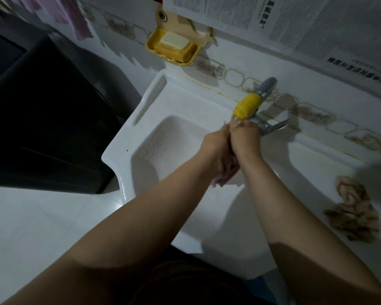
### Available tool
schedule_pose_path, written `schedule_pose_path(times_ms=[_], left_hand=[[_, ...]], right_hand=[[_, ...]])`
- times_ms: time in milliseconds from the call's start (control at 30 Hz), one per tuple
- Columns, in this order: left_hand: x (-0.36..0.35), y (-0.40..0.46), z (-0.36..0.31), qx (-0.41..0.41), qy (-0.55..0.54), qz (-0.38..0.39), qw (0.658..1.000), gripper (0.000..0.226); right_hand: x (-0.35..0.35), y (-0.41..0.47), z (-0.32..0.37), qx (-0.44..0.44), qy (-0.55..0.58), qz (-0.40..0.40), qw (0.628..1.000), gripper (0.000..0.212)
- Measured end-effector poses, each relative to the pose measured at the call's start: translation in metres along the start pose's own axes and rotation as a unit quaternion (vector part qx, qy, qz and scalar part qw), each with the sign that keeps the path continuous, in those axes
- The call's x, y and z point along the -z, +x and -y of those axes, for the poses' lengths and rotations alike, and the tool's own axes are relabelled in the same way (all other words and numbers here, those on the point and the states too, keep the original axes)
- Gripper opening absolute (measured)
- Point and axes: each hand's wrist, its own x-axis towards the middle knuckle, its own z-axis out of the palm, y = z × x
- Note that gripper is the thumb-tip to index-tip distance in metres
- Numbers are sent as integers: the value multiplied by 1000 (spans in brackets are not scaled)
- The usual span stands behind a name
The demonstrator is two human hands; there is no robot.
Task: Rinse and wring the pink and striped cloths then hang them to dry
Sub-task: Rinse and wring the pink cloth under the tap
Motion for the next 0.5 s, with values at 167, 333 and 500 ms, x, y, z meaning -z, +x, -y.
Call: schedule_pose_path(times_ms=[167,333,500], left_hand=[[9,1,-9,-22,-11,-32,999,33],[-4,-5,6,13,-32,-19,999,38],[20,2,-4,23,2,-2,1000,33]], right_hand=[[-14,-29,4,81,-48,8,996,42],[-4,-2,-3,21,-17,-42,999,36],[-19,-37,0,87,-40,-15,995,39]])
